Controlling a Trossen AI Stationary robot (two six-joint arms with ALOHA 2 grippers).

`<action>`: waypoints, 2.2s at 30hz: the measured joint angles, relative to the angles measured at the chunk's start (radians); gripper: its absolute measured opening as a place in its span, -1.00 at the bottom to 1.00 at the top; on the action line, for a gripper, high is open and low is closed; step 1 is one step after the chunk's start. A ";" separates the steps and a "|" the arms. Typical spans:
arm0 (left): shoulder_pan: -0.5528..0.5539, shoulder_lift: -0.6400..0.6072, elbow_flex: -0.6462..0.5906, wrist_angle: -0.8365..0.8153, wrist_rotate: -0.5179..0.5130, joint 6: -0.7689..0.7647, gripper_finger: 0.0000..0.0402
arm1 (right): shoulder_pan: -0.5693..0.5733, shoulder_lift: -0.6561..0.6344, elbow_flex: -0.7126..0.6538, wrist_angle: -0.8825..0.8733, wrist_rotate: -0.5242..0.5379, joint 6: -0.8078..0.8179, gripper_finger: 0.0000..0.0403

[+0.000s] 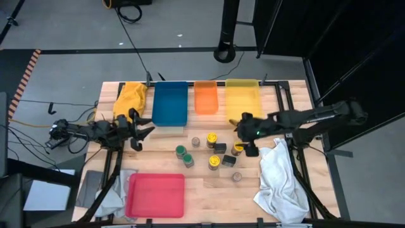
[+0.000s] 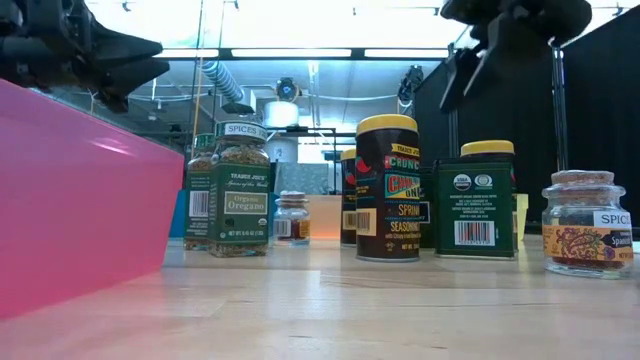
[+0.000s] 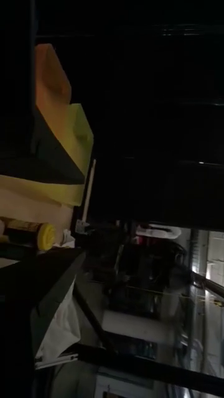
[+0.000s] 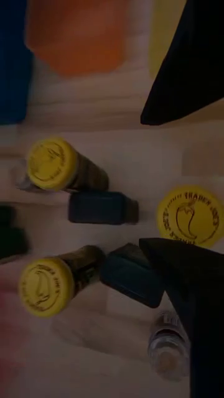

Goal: Sort spices by type
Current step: Put the middle yellow seasoning bottle into the yellow bin

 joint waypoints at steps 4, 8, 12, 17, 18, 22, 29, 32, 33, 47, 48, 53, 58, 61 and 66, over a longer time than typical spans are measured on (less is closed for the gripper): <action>0.000 0.001 0.000 -0.015 0.000 -0.020 -0.08 | 0.031 0.065 0.000 0.000 0.011 0.066 0.74; 0.000 0.002 0.000 -0.022 0.004 -0.025 -0.08 | 0.042 0.113 0.000 -0.016 0.012 0.086 0.79; 0.000 0.005 0.000 -0.028 0.006 -0.028 -0.08 | 0.043 0.148 0.000 -0.061 0.012 0.133 0.84; 0.000 0.005 0.000 -0.027 0.006 -0.028 -0.08 | 0.040 0.179 0.000 -0.130 0.012 0.163 0.89; 0.000 0.005 0.000 -0.027 0.006 -0.028 -0.08 | 0.039 0.180 0.000 -0.136 0.012 0.163 0.90; 0.000 0.005 0.000 -0.028 0.006 -0.028 -0.08 | 0.039 0.192 0.000 -0.113 0.015 0.156 0.89; 0.000 0.006 0.000 -0.061 0.006 -0.029 -0.08 | 0.038 0.196 0.000 -0.097 0.015 0.166 0.85; 0.000 0.006 0.000 -0.081 0.006 -0.042 -0.08 | 0.038 0.196 0.000 -0.097 0.016 0.207 0.82; 0.000 0.006 0.000 -0.084 0.006 -0.051 -0.08 | 0.038 0.197 0.000 -0.097 0.015 0.217 0.80; 0.000 0.006 0.000 -0.133 0.006 -0.086 -0.08 | 0.034 0.197 0.000 -0.098 0.047 0.243 0.14; 0.000 0.006 0.000 -0.139 0.006 -0.093 -0.08 | 0.034 0.197 0.000 -0.098 0.060 0.243 0.14; 0.000 0.006 0.000 -0.143 0.006 -0.103 -0.08 | 0.025 0.188 0.000 -0.100 0.118 0.224 0.14; 0.000 0.006 0.000 -0.142 0.006 -0.104 -0.08 | -0.019 0.156 0.064 -0.155 0.104 0.218 0.14; 0.000 0.006 0.000 -0.142 0.006 -0.103 -0.08 | -0.057 0.136 0.141 -0.217 0.095 0.205 0.14; 0.000 0.006 0.000 -0.142 0.006 -0.103 -0.08 | -0.165 0.120 0.276 -0.301 0.168 0.113 0.14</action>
